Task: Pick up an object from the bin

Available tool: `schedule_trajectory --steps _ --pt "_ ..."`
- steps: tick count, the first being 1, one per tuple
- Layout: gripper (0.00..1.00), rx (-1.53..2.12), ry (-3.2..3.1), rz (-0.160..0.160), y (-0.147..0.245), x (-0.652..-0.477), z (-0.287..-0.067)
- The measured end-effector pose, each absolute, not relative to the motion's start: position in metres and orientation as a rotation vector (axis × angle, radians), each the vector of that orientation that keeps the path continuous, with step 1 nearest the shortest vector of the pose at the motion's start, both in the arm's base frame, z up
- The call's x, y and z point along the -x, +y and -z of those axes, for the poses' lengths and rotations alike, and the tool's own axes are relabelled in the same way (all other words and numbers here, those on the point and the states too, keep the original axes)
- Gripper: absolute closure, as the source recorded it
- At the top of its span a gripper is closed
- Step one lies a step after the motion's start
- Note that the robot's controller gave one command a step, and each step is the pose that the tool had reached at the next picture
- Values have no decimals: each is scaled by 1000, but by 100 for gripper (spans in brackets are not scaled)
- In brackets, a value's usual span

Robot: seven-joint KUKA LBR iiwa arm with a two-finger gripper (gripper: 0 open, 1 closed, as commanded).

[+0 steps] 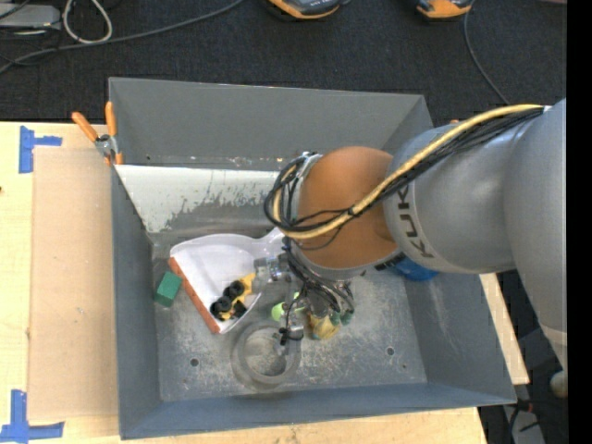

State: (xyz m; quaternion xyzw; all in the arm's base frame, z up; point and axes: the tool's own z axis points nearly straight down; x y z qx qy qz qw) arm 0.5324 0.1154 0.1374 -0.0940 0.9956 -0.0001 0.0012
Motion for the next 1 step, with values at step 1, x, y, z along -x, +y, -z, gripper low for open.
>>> schedule_trajectory --steps 1 --pt "0 294 3125 0 115 -532 -137"
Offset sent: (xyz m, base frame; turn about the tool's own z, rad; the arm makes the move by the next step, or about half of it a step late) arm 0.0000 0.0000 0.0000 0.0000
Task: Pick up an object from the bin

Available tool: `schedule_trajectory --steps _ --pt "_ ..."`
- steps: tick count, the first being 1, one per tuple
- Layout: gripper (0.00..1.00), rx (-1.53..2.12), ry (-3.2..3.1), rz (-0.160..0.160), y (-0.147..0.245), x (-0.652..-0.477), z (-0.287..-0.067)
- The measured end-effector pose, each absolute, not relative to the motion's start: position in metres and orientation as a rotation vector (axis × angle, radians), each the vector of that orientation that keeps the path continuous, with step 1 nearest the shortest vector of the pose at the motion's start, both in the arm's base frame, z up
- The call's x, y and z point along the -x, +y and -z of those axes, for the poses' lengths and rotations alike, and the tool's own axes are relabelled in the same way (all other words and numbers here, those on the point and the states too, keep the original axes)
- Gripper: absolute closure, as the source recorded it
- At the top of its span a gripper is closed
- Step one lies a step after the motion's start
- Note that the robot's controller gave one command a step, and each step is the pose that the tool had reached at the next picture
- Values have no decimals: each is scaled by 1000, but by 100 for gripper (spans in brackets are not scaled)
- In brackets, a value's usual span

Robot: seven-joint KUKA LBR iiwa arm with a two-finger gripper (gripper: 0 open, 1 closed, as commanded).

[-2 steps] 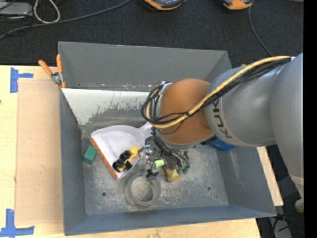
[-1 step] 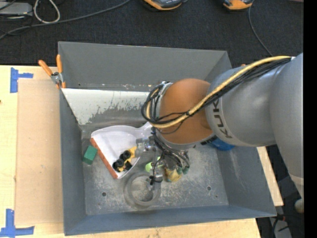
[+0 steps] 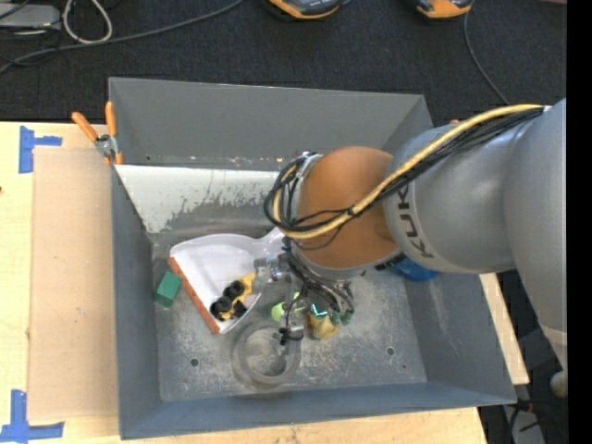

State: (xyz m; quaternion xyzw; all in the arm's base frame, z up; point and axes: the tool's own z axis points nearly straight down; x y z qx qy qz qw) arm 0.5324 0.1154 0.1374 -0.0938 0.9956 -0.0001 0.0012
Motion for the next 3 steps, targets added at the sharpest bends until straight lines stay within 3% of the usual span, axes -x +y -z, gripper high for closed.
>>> schedule_trajectory --steps 1,2,3 --pt "0 293 3125 0 115 -532 -137" --pt "100 292 3126 0 115 -532 -137" --pt "0 291 3126 0 115 -532 -137"
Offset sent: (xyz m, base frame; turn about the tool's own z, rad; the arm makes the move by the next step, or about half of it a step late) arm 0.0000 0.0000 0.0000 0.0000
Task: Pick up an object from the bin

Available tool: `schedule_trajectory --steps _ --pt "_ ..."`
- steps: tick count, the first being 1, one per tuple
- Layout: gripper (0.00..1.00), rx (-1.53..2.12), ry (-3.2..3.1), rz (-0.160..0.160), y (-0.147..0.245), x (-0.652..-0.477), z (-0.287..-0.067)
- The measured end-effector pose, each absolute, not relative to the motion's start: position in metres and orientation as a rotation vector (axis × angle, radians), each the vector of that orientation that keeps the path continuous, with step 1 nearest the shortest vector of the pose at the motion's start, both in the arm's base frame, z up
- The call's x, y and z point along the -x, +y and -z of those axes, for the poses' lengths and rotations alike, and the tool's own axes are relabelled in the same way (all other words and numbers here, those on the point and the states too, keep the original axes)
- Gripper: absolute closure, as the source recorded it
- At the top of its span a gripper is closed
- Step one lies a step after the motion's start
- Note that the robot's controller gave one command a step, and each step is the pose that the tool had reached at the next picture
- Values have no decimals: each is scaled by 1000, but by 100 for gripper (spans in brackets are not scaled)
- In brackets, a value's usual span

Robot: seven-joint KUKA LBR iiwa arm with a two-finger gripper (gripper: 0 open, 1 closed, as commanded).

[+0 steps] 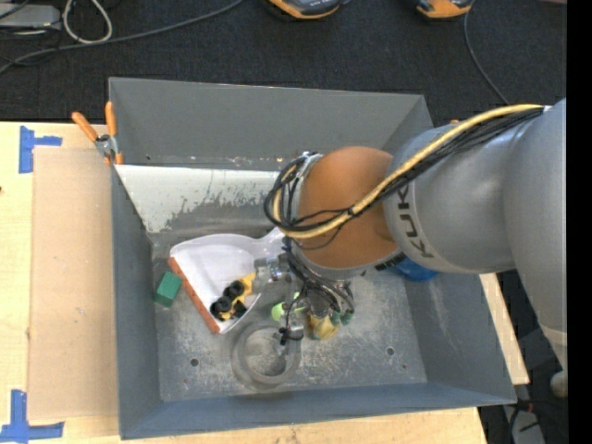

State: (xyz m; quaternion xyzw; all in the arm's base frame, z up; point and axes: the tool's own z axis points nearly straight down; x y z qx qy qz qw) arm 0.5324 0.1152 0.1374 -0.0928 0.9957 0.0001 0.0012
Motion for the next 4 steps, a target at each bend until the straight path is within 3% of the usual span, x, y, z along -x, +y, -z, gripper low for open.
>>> schedule_trajectory --steps 4 --pt "0 290 3126 0 115 -532 -137"
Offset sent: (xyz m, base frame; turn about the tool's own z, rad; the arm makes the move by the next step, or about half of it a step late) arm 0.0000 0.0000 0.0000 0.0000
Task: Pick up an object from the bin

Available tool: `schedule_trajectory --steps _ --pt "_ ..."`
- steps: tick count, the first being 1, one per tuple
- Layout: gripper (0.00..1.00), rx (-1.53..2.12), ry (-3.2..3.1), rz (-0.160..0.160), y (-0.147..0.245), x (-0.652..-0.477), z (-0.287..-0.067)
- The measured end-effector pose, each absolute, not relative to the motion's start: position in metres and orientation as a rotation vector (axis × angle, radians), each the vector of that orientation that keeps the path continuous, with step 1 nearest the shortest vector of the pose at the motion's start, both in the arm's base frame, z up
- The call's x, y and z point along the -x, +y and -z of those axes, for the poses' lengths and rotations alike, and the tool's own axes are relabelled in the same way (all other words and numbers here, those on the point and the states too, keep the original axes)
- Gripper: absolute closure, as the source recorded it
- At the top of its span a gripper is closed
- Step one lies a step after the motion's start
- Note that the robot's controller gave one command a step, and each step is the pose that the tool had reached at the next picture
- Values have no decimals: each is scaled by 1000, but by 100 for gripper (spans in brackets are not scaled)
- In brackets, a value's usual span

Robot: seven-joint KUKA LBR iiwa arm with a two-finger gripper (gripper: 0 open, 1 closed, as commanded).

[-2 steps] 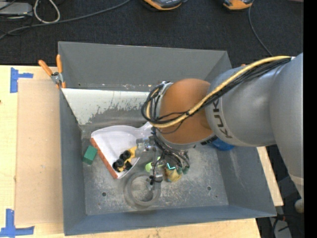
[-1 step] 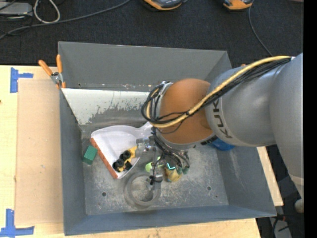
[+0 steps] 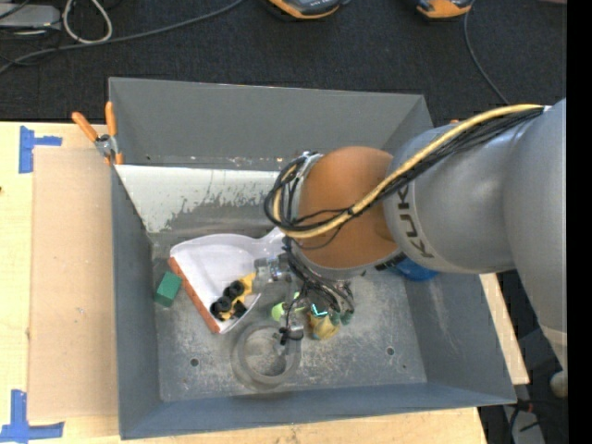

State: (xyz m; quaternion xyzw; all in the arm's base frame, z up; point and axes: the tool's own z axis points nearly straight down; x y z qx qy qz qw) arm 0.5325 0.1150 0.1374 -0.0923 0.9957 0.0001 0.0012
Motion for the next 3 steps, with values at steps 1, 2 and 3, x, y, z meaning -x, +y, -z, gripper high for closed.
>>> schedule_trajectory --steps 1,2,3 --pt "0 290 3126 0 115 -532 -137" --pt "0 322 3136 0 109 -531 -154" --pt "0 420 3110 0 98 -527 -185"
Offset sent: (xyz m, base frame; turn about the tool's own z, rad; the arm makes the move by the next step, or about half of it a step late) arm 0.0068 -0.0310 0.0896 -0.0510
